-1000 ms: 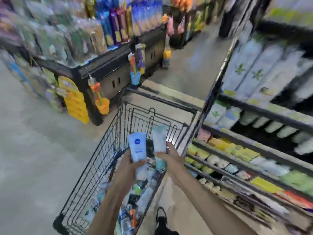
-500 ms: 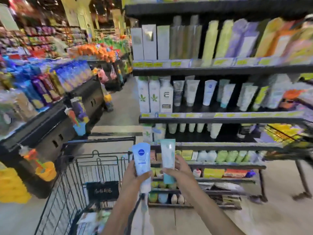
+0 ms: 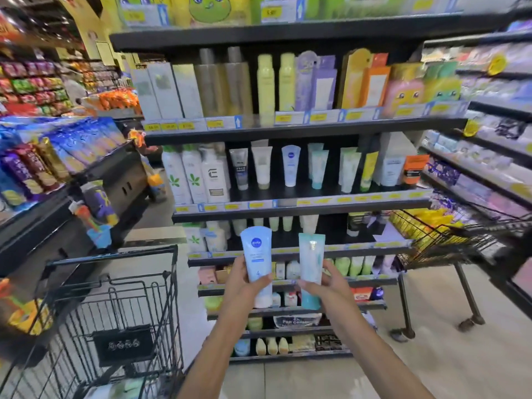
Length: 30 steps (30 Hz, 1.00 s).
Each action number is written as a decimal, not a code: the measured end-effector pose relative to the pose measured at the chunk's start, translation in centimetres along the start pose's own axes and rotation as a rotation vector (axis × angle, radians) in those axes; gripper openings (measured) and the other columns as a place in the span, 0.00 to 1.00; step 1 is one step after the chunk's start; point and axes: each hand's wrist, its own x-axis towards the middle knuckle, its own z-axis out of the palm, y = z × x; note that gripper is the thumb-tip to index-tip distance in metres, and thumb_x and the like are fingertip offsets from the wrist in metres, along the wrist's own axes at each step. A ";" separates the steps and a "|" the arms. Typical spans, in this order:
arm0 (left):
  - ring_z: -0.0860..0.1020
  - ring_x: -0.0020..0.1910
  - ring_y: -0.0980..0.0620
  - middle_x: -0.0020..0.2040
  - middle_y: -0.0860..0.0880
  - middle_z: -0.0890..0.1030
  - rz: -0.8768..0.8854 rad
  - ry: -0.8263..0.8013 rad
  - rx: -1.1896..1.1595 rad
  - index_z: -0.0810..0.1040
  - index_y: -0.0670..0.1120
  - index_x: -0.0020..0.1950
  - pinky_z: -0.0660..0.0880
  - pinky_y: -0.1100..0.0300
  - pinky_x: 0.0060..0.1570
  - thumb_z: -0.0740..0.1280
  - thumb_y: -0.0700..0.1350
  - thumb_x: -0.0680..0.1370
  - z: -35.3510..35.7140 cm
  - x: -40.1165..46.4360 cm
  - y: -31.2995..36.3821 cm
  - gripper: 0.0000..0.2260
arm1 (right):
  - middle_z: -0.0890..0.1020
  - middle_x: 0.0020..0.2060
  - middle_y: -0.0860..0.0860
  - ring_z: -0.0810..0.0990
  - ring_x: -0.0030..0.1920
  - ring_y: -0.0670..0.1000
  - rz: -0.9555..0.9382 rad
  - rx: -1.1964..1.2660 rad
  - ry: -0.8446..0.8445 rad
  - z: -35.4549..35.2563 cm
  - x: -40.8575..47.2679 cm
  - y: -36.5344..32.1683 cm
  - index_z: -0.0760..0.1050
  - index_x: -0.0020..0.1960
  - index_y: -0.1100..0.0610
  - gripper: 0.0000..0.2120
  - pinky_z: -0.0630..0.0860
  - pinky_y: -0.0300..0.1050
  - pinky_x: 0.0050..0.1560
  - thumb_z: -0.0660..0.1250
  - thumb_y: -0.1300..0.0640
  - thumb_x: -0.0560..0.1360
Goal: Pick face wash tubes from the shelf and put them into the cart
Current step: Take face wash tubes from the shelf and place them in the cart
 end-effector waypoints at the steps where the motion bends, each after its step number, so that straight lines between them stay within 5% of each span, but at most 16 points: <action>1: 0.84 0.56 0.54 0.59 0.53 0.85 0.015 -0.003 0.000 0.75 0.53 0.66 0.82 0.52 0.54 0.77 0.37 0.74 1.0 0.3 0.3 0.24 | 0.87 0.55 0.49 0.87 0.54 0.52 -0.008 -0.004 0.005 -1.0 0.2 -0.2 0.74 0.62 0.43 0.26 0.81 0.62 0.59 0.80 0.61 0.72; 13: 0.84 0.50 0.61 0.53 0.59 0.85 0.135 0.069 0.071 0.78 0.58 0.58 0.82 0.62 0.46 0.78 0.40 0.75 11.0 7.3 3.0 0.18 | 0.86 0.55 0.47 0.86 0.55 0.56 -0.023 0.032 0.019 -8.9 6.7 -2.9 0.74 0.63 0.44 0.27 0.80 0.66 0.60 0.81 0.54 0.69; 18: 0.84 0.54 0.57 0.56 0.55 0.85 0.200 0.083 0.117 0.78 0.55 0.62 0.82 0.55 0.53 0.78 0.41 0.74 12.3 13.6 3.6 0.20 | 0.87 0.52 0.48 0.87 0.52 0.55 -0.046 0.028 0.008 -9.3 11.0 -3.8 0.74 0.64 0.47 0.24 0.83 0.58 0.51 0.79 0.60 0.73; 21: 0.84 0.55 0.56 0.56 0.55 0.85 0.225 0.105 0.151 0.78 0.52 0.64 0.83 0.51 0.54 0.78 0.43 0.74 13.0 17.7 4.3 0.21 | 0.86 0.56 0.49 0.87 0.55 0.55 -0.059 -0.012 0.013 -9.6 13.7 -4.4 0.75 0.63 0.45 0.24 0.82 0.60 0.57 0.80 0.58 0.72; 30: 0.82 0.56 0.54 0.58 0.50 0.83 0.272 0.149 0.246 0.75 0.47 0.66 0.82 0.58 0.51 0.79 0.43 0.73 14.4 28.2 5.7 0.24 | 0.87 0.54 0.50 0.87 0.54 0.57 -0.077 -0.017 0.006 -10.1 19.6 -5.9 0.75 0.65 0.48 0.25 0.81 0.65 0.59 0.79 0.61 0.72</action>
